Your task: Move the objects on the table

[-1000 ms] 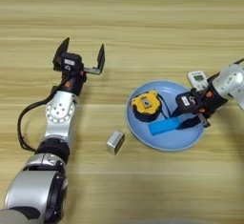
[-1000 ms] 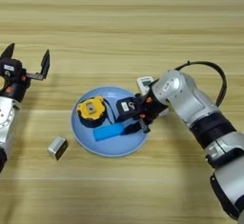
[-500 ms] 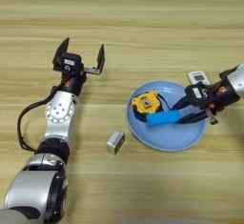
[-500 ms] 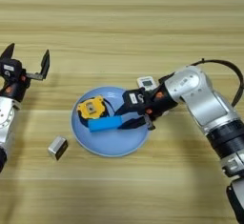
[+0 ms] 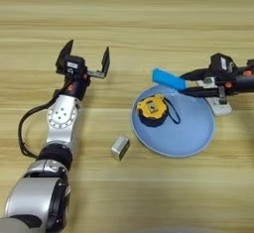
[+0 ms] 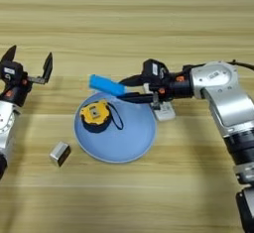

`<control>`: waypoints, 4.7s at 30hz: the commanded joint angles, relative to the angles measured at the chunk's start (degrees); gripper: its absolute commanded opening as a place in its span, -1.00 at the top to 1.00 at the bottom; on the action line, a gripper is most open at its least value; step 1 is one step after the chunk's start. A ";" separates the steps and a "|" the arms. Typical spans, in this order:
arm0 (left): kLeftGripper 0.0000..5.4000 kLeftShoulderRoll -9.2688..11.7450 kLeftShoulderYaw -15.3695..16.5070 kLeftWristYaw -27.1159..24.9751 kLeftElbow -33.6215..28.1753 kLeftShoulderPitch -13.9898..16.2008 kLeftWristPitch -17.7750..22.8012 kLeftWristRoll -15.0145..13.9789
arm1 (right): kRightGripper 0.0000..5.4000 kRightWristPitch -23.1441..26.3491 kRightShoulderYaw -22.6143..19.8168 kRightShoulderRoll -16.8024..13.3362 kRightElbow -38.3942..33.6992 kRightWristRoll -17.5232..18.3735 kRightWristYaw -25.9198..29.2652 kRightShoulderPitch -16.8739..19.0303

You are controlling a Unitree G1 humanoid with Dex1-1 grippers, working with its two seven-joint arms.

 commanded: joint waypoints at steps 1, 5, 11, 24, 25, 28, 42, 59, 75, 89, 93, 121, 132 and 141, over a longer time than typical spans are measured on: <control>-1.00 -0.29 -0.02 -3.50 -1.22 0.12 -0.98 -1.78 | 0.48 1.63 -2.84 1.84 -2.00 3.40 -3.50 2.09; -1.00 -1.04 -0.11 -9.28 -3.90 1.23 -1.66 -5.20 | 0.48 1.69 -4.32 3.34 -2.91 4.72 -6.86 4.60; -1.00 -1.70 0.03 -19.48 -9.57 3.05 0.77 -12.61 | 0.48 1.78 -5.71 5.18 -5.17 6.99 -10.44 8.31; -1.00 2.27 -4.25 -44.84 -42.45 13.91 29.42 -34.63 | 0.48 3.93 -7.20 8.85 -9.48 13.69 -13.85 12.44; -1.00 2.64 -4.46 -45.51 -43.48 14.20 30.83 -34.71 | 0.48 3.86 -7.09 8.97 -9.53 13.61 -13.96 12.48; -1.00 3.25 -5.20 -47.24 -45.24 14.66 33.40 -33.94 | 0.48 3.67 -6.77 9.29 -9.72 13.36 -14.10 12.61; -1.00 2.72 -11.55 -53.29 -44.83 12.57 38.45 -29.17 | 0.48 3.63 -3.95 9.31 -13.10 13.19 -13.50 13.29; -0.72 1.61 -11.83 -55.39 -47.92 12.90 40.67 -29.66 | 0.48 3.55 -1.77 7.36 -15.46 12.94 -10.28 15.48; -0.07 1.42 -11.32 -55.68 -48.00 12.82 41.32 -29.77 | 0.48 6.04 -3.23 6.59 -16.54 18.28 -7.97 15.18; 0.41 1.23 -10.99 -55.73 -48.39 13.06 41.26 -29.56 | 0.48 6.47 -2.45 6.23 -15.64 17.18 -7.60 15.26; 0.41 1.17 -10.94 -55.68 -48.56 13.23 41.22 -29.50 | 0.48 6.37 -2.03 6.01 -15.43 16.47 -7.70 15.39; 0.47 0.67 -10.57 -55.61 -48.20 13.37 40.74 -29.09 | -0.15 5.38 -1.62 5.71 -15.90 16.04 -7.00 15.86; 0.47 0.70 -10.49 -55.58 -47.86 13.30 40.47 -28.98 | -0.61 5.35 -2.28 5.97 -16.14 16.67 -6.94 15.83; 0.47 1.16 -9.29 -54.11 -45.93 12.60 38.80 -27.41 | -0.98 4.97 -5.69 7.64 -16.05 19.31 -8.66 15.09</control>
